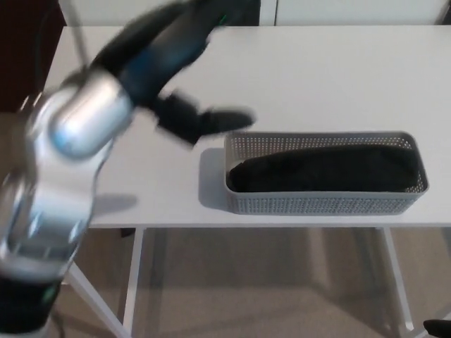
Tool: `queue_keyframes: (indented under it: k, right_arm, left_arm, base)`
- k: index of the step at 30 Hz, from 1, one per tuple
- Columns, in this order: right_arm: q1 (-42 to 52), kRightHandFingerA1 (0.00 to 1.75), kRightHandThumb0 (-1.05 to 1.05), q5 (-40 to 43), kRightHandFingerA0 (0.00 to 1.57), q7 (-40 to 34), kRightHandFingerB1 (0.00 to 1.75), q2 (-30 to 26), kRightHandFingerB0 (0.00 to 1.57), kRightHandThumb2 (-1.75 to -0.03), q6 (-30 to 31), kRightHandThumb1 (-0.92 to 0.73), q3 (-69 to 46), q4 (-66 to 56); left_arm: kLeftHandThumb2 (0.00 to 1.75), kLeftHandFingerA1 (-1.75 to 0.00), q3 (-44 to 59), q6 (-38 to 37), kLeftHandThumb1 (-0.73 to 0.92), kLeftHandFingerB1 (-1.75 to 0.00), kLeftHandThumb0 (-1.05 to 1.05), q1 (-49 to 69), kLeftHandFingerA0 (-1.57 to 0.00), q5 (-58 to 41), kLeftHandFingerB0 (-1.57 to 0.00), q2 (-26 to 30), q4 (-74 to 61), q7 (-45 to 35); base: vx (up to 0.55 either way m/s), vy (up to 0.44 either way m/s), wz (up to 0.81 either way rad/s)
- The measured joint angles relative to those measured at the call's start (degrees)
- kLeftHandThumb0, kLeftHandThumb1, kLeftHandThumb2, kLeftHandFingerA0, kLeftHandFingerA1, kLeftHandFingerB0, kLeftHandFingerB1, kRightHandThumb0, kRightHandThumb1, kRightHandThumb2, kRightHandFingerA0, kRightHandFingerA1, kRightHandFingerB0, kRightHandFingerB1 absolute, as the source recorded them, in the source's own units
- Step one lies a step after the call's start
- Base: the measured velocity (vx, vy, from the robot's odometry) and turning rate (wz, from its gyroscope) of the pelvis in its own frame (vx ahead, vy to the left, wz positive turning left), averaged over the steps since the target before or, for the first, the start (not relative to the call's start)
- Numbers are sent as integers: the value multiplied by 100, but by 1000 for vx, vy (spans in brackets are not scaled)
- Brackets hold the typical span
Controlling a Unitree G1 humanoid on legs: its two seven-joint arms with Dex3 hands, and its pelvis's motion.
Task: The robot walk towards a table in front and pick up a black pencil case on the left hand side and put the pencil case into a small container on the right hand side
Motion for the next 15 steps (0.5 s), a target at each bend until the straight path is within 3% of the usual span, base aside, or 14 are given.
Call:
queue_keyframes:
  k: [1, 2, 3, 5, 6, 7, 8, 9, 10, 11, 15]
  right_arm:
    - [6, 56, -42, -2, 59, 0, 47, 1, 37, -77, -1, -55, 9, 4]
    - [10, 47, -31, -3, 69, 0, 37, 1, 42, -59, -1, -66, 13, 8]
    - [18, 56, -39, -5, 61, 0, 46, 2, 38, -76, -2, -56, 20, 13]
    - [29, 56, -39, -9, 62, 0, 46, 4, 38, -76, -5, -56, 26, 23]
    - [35, 56, -39, -9, 60, 0, 47, 5, 39, -76, -5, -55, 28, 27]
    - [45, 56, -41, -12, 61, 0, 46, 5, 39, -76, -6, -55, 29, 35]
    - [48, 55, -41, -13, 60, 0, 46, 6, 39, -76, -7, -55, 30, 36]
    - [62, 55, -41, -15, 60, 0, 46, 7, 39, -76, -7, -55, 32, 42]
    - [75, 55, -40, -17, 59, 0, 46, 8, 39, -76, -7, -55, 35, 52]
    - [81, 56, -40, -18, 60, 0, 46, 10, 38, -76, -8, -55, 38, 56]
    - [126, 55, -41, -19, 60, -1, 47, 10, 38, -76, -9, -54, 42, 93]
  left_arm:
    - [76, -24, 135, -36, 36, -26, -57, 428, -3, -77, -7, 11, -154, -31]
    - [81, -24, 192, -56, 35, -24, -61, 635, 0, -111, -6, 15, -210, -47]
    - [82, -18, 310, -112, 37, -17, -64, 1085, -4, -187, -5, 17, -319, -86]
    - [80, -28, 456, -202, 36, -22, -61, 1744, -3, -295, -6, 13, -405, -136]
    - [54, -29, 512, -238, 46, -25, -71, 2018, -8, -343, -6, 8, -419, -161]
    - [81, -41, 600, -287, 36, -32, -60, 2442, -3, -417, -3, 2, -434, -205]
    - [56, -29, 634, -314, 46, -24, -74, 2595, -12, -443, -11, -1, -440, -218]
    - [56, -29, 715, -371, 46, -24, -74, 2974, -12, -514, -11, -8, -437, -259]
    - [80, -49, 827, -459, 12, -48, -35, 3464, 0, -609, 0, -15, -432, -315]
    - [56, -32, 897, -512, 45, -27, -74, 3754, -19, -658, -15, -18, -420, -352]
    - [56, -34, 1263, -776, 50, -29, -72, 5060, -27, -901, -26, -13, -323, -544]
  base:
    - [0, 0, 0]
    - [0, 0, 0]
    - [0, 0, 0]
    - [0, 0, 0]
    - [0, 0, 0]
    - [0, 0, 0]
    - [0, 0, 0]
    - [0, 0, 0]
    - [0, 0, 0]
    - [0, 0, 0]
    - [0, 0, 0]
